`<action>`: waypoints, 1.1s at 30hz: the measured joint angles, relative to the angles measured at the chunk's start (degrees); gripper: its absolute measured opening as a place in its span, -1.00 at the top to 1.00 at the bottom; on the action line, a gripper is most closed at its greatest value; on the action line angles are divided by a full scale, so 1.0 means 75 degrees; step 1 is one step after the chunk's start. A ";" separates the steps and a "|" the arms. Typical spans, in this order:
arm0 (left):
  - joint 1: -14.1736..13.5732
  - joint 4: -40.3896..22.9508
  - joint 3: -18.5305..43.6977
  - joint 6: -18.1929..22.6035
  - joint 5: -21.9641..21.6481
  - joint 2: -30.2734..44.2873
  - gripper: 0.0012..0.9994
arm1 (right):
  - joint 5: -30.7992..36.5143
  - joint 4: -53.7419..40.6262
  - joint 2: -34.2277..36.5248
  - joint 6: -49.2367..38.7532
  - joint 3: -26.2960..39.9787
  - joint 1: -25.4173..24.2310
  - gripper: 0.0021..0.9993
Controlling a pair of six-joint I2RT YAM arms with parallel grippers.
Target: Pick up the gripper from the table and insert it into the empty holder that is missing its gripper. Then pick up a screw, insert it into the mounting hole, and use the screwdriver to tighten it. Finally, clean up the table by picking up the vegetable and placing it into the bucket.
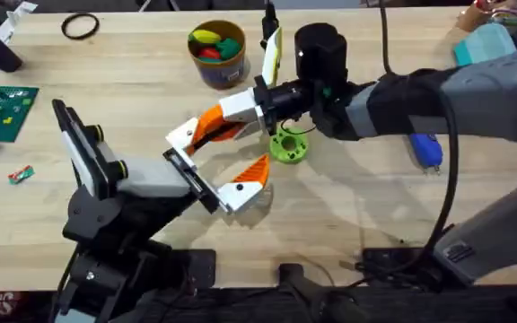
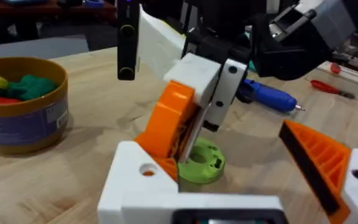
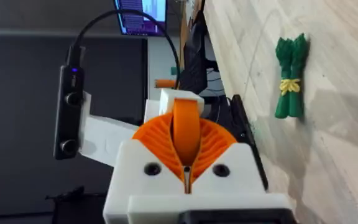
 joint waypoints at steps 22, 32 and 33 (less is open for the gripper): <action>0.0000 0.0000 0.0009 0.0110 -0.0002 0.0000 -0.97 | -0.0127 0.0324 0.0001 -0.0069 0.0000 0.0022 0.64; 0.0000 -0.0015 0.0009 0.0132 0.0064 0.0000 -0.97 | -0.0308 0.0384 0.0003 -0.0060 0.0000 0.0024 0.18; 0.0000 -0.0015 0.0009 0.0132 0.0078 0.0000 -0.97 | -0.0339 0.0393 0.0002 -0.0057 0.0000 0.0025 0.14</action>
